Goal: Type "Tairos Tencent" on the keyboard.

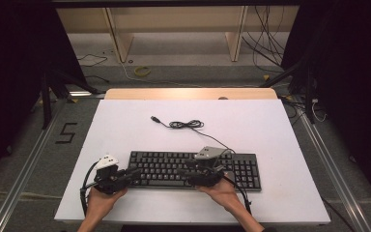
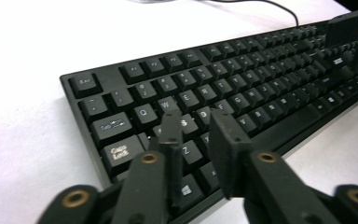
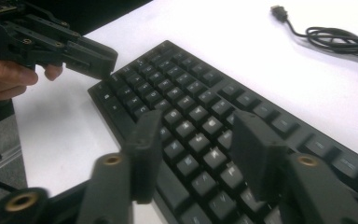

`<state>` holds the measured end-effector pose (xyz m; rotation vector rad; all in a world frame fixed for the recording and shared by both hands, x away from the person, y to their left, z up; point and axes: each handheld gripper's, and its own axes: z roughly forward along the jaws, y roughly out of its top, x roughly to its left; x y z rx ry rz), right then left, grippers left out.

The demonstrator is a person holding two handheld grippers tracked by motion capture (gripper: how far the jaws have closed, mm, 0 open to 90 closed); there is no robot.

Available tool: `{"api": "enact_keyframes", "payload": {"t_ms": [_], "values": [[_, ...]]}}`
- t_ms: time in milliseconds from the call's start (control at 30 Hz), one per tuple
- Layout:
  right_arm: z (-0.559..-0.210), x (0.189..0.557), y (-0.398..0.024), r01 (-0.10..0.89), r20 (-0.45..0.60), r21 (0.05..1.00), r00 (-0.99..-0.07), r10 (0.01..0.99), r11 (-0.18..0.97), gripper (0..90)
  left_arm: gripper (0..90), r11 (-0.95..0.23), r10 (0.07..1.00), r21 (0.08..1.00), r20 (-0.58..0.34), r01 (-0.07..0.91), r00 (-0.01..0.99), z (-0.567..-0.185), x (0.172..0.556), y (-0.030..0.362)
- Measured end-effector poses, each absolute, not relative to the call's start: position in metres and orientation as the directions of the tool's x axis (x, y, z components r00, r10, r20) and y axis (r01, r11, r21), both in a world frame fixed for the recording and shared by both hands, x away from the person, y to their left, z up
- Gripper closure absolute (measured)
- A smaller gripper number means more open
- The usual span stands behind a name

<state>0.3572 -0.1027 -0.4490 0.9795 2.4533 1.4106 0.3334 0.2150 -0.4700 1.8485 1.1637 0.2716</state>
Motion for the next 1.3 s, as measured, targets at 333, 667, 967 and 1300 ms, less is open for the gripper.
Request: {"api": "enact_keyframes", "payload": {"t_ms": [333, 667, 967, 1300], "values": [[-0.453, 0.374, -0.074, 0.482, 0.191, 0.788, -0.782, 0.593, 0.382, 78.2, 89.2, -0.203, 0.817, 0.765, -0.212, 0.612, 0.536, -0.472, 0.334, 0.215], [-0.461, 0.388, -0.044, 0.499, 0.176, 0.756, -0.778, 0.603, 0.423, 90.0, 89.4, -0.217, 0.82, 0.752, -0.206, 0.623, 0.534, -0.473, 0.336, 0.216], [-0.47, 0.398, -0.025, 0.516, 0.152, 0.721, -0.769, 0.621, 0.463, 90.0, 89.4, -0.219, 0.825, 0.742, -0.207, 0.633, 0.527, -0.475, 0.338, 0.218], [-0.474, 0.402, -0.022, 0.525, 0.145, 0.71, -0.762, 0.632, 0.47, 90.0, 89.4, -0.224, 0.827, 0.728, -0.21, 0.648, 0.522, -0.477, 0.34, 0.22]]}}
